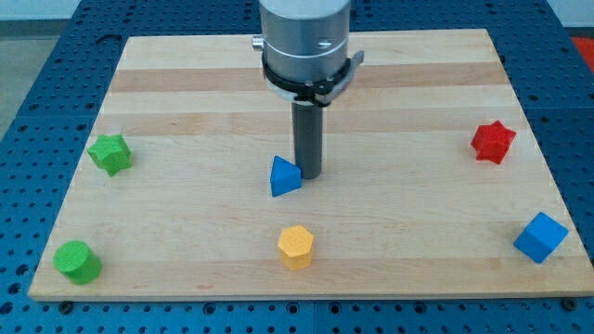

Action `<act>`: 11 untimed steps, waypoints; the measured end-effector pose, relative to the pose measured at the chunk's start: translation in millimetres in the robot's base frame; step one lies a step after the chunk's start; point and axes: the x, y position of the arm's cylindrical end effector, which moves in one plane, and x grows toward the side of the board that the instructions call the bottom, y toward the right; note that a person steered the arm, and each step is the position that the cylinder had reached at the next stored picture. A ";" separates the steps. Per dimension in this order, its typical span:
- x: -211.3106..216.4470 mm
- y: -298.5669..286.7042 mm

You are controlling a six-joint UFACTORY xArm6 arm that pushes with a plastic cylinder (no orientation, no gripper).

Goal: Push the blue triangle closer to the yellow hexagon

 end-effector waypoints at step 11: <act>78.5 -20.1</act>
